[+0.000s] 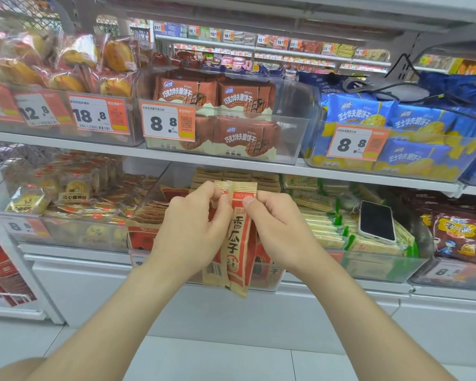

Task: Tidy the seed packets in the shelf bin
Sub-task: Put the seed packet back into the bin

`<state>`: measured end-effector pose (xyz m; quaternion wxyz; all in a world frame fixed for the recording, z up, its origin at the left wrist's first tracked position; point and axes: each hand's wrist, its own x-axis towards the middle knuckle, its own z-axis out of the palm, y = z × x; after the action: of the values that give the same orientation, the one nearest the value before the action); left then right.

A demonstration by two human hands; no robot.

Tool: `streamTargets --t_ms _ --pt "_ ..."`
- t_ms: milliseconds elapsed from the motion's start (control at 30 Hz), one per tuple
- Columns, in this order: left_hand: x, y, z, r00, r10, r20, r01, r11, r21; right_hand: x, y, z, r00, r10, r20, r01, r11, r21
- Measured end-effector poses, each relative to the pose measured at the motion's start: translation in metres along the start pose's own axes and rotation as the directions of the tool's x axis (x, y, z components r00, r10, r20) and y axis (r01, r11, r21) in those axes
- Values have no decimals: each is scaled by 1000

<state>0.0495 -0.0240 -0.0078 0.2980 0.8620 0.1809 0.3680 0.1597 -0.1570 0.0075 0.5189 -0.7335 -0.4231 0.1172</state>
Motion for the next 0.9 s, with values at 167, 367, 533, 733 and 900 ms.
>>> streamTargets --t_ms 167,367,533,733,900 --pt "4 -1 -2 999 -35 25 36 997 -63 -1 -2 1 998 -65 -24 65 998 11" --pt "3 2 -5 1000 -23 16 26 985 -171 -1 2 1 989 -149 13 148 985 85" --pt "-4 4 -5 992 41 116 -15 976 -217 2 4 -4 982 -180 -59 184 979 82" --pt "-3 2 -1 986 85 141 -47 966 -253 4 5 2 987 -122 -103 134 983 124" --pt "0 6 1 984 97 146 -41 939 -341 4 3 5 983 -104 -154 126 982 142"
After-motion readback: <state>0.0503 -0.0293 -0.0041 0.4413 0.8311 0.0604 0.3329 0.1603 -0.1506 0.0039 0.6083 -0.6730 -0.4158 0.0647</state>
